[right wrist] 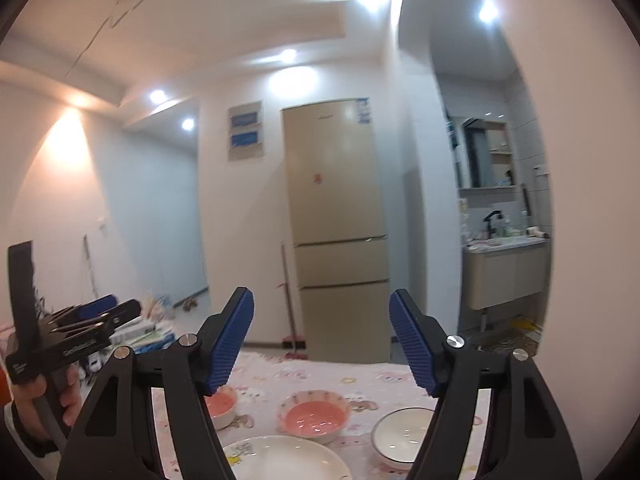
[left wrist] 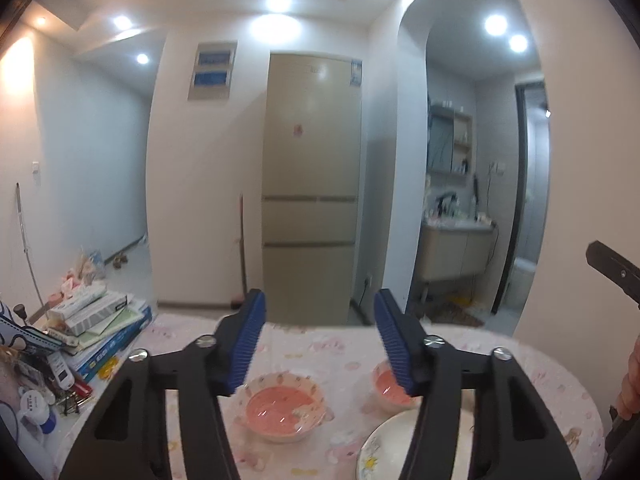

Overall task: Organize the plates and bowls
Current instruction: 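Move both grippers toward the pink carrot-pattern bowl, then close the left gripper on the pink bowl rim while the right gripper grips it too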

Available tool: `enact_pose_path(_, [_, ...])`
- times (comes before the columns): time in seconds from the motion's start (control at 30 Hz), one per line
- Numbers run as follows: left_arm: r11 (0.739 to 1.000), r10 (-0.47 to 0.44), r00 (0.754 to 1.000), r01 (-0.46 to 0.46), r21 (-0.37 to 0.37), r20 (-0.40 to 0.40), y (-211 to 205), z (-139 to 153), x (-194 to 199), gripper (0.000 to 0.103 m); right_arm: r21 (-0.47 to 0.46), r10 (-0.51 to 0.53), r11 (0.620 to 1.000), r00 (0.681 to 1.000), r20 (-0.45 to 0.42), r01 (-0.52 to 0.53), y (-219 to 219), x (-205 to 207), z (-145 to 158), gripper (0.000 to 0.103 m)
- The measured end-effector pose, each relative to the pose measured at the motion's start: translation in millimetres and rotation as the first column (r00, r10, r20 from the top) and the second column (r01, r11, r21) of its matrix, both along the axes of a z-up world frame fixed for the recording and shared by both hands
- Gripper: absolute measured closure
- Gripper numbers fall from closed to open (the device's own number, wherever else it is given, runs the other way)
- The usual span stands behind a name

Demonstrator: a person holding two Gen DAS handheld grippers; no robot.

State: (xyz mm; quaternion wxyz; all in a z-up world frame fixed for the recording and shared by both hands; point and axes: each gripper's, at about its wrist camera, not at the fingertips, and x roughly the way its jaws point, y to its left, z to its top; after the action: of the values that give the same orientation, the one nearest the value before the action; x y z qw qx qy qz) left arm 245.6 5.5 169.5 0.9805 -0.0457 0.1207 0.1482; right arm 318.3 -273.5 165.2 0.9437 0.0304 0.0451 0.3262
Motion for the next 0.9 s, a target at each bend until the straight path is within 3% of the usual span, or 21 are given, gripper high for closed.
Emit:
enact_pose_path(0.03, [1.0, 0.001, 0.998, -0.001, -0.005, -0.056, 9, -7, 7, 0.05, -0.024, 0.031, 0.999, 0.999, -0.031, -0.031, 14, 6, -1, 0.034])
enact_pose_path(0.17, [0.995, 0.065, 0.988, -0.074, -0.061, -0.138, 39, -32, 22, 0.06, -0.108, 0.128, 0.982, 0.963, -0.236, -0.156, 83, 43, -21, 0.055])
enact_pose_path(0.23, [0.99, 0.075, 0.982, -0.094, -0.102, -0.175, 59, -48, 31, 0.061, -0.172, 0.152, 0.959, 0.921, -0.359, -0.225, 123, 64, -46, 0.065])
enact_pose_path(0.37, [0.985, 0.064, 0.975, -0.096, -0.143, -0.214, 86, -73, 52, 0.061, -0.193, 0.195, 0.917, 0.815, -0.546, -0.349, 185, 92, -97, 0.067])
enact_pose_path(0.43, [0.985, 0.043, 0.972, -0.08, -0.151, -0.232, 96, -85, 65, 0.061, -0.193, 0.177, 0.918, 0.794, -0.582, -0.346, 205, 102, -111, 0.067])
enact_pose_path(0.6, [0.976, -0.024, 0.947, -0.047, -0.213, -0.319, 118, -120, 95, 0.061, -0.253, 0.127, 0.903, 0.778, -0.615, -0.347, 250, 122, -133, 0.067])
enact_pose_path(0.73, [0.967, -0.044, 0.929, -0.053, -0.25, -0.368, 126, -145, 102, 0.061, -0.269, 0.086, 0.891, 0.718, -0.691, -0.366, 272, 140, -160, 0.066])
enact_pose_path(0.9, [0.967, -0.03, 0.904, -0.082, -0.242, -0.427, 127, -163, 111, 0.061, -0.26, 0.066, 0.887, 0.663, -0.746, -0.381, 278, 149, -183, 0.067])
